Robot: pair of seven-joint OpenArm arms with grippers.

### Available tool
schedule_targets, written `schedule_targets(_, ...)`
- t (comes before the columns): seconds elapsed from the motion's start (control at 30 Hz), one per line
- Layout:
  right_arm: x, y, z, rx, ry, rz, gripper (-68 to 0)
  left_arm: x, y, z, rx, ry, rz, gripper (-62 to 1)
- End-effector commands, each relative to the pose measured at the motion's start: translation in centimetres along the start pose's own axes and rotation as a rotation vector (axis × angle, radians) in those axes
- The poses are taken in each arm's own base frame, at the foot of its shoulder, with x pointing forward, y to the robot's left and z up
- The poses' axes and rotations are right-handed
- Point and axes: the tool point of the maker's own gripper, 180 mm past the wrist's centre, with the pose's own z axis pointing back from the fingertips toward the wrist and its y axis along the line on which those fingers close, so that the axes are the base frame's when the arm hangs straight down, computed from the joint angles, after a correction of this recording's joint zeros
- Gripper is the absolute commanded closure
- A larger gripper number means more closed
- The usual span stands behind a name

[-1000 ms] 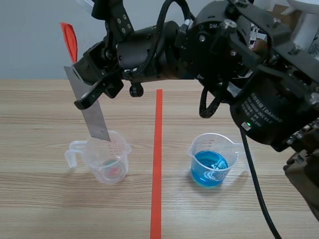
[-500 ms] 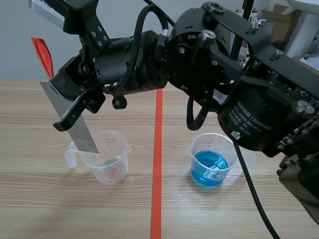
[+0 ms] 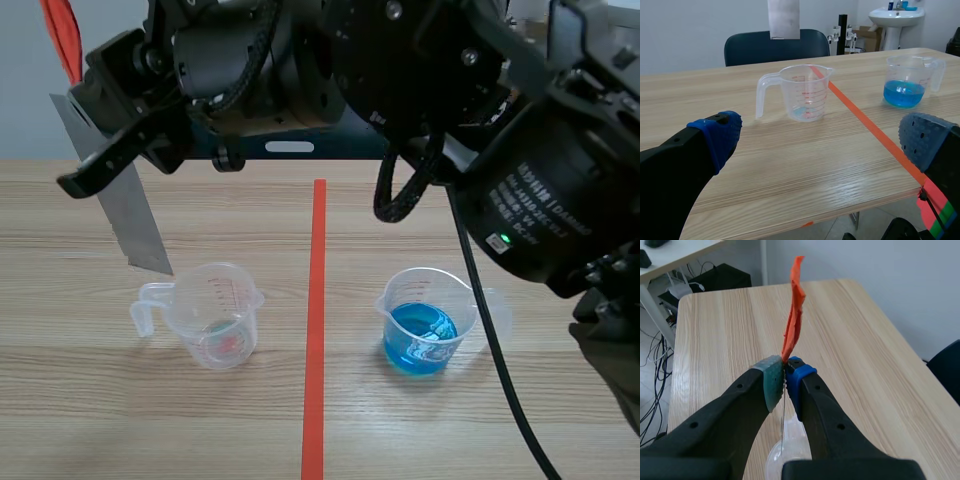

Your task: Do the redox reaction experiment. move the plate over the left beaker

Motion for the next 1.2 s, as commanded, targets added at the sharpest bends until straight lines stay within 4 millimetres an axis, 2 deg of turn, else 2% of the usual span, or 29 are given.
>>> schedule_targets(0.0,0.76,-0.41,-0.07,-0.010,-0.020,0.001,-0.6,1.09,-0.05,-0.02,0.000,-0.051,0.001,-62.3)
schedule_targets(1.17,0.62,-0.53,-0.08,-0.017,-0.013,-0.003,-0.6,1.09,-0.04,-0.03,0.000,-0.051,0.004,-62.3)
